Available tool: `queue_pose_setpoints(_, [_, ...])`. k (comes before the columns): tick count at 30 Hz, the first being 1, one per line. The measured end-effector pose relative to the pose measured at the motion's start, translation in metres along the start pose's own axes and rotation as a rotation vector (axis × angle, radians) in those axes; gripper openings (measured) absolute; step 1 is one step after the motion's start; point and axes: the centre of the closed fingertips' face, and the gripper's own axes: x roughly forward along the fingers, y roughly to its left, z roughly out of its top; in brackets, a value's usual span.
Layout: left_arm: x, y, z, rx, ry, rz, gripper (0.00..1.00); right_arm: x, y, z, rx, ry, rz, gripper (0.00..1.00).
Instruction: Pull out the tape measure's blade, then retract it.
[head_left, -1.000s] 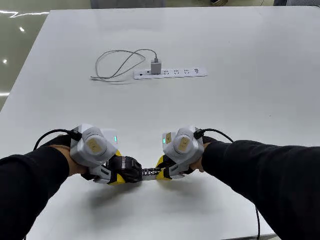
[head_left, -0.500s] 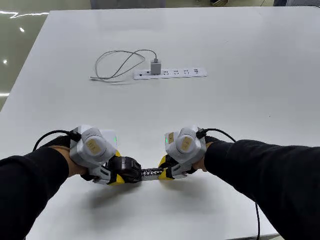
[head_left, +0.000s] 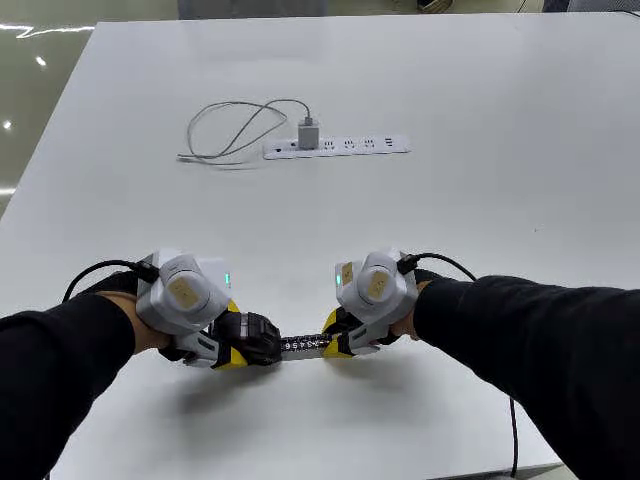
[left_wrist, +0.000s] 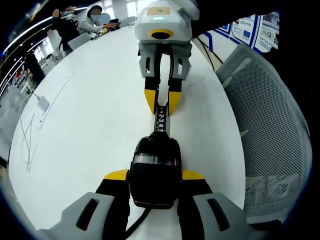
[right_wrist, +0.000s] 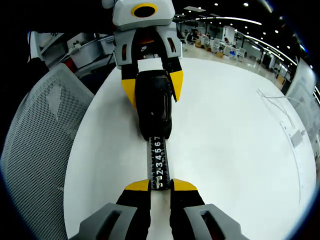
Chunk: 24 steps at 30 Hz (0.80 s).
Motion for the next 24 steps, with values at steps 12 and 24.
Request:
queue_pose_setpoints(12, [0.000,0.000,0.000,-0.001,0.003,0.000,0.31,-0.003,-0.001,-0.006,-0.004,0.010,-0.001,0.10])
queue_pose_setpoints(24, [0.000,0.000,0.000,-0.004,0.002,0.002,0.31,-0.008,-0.002,-0.011,0.004,0.012,0.000,0.10])
